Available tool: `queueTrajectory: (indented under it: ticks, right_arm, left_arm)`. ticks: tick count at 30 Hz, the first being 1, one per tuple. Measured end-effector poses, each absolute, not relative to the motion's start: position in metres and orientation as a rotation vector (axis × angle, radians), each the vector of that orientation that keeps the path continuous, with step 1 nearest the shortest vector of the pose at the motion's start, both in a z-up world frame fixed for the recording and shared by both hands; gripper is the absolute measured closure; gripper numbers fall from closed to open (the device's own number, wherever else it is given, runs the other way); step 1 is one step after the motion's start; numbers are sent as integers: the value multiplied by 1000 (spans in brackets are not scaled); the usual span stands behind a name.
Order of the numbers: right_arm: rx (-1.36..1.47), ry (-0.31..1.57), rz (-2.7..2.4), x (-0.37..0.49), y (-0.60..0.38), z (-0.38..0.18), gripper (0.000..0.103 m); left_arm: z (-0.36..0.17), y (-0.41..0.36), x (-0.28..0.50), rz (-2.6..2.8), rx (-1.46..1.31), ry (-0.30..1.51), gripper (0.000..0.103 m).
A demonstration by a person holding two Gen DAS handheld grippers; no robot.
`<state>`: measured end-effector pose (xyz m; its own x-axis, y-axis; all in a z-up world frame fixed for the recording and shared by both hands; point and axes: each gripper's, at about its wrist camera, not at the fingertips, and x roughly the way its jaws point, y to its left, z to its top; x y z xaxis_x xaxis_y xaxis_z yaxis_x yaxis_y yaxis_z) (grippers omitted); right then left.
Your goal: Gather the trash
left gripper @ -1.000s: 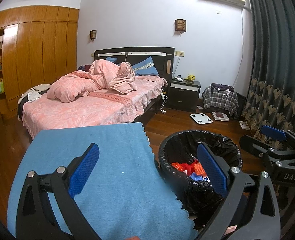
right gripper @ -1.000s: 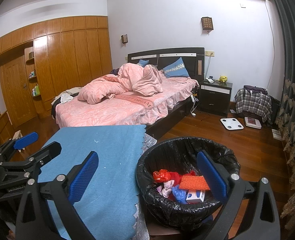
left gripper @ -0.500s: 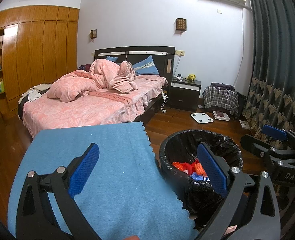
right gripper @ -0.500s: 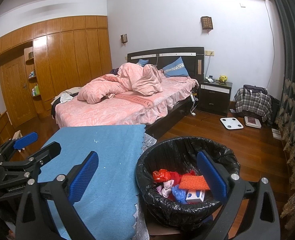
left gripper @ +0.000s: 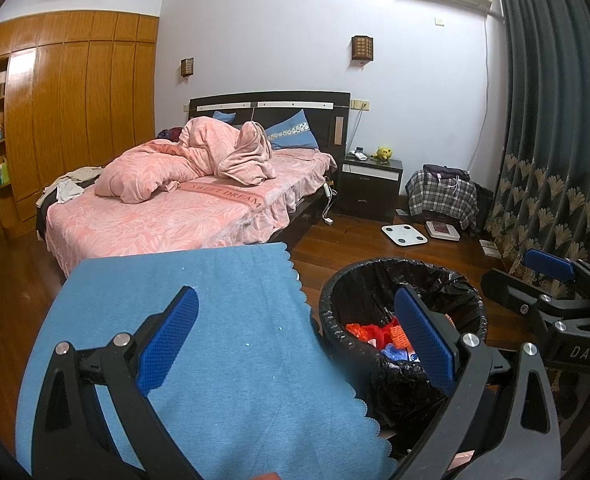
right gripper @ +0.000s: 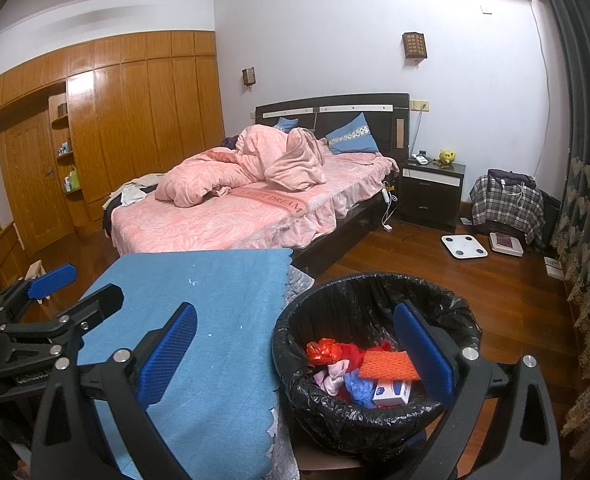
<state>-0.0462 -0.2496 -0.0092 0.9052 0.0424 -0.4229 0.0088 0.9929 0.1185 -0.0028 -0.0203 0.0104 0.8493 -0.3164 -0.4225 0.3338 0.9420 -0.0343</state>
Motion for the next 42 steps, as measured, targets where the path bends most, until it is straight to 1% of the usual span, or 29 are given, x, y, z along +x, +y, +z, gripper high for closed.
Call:
queueTrajectory:
  ticks: [42]
  right_arm:
    - [121, 446, 20, -45, -248, -7, 6]
  left_arm:
    - [11, -14, -4, -342, 40, 449, 7]
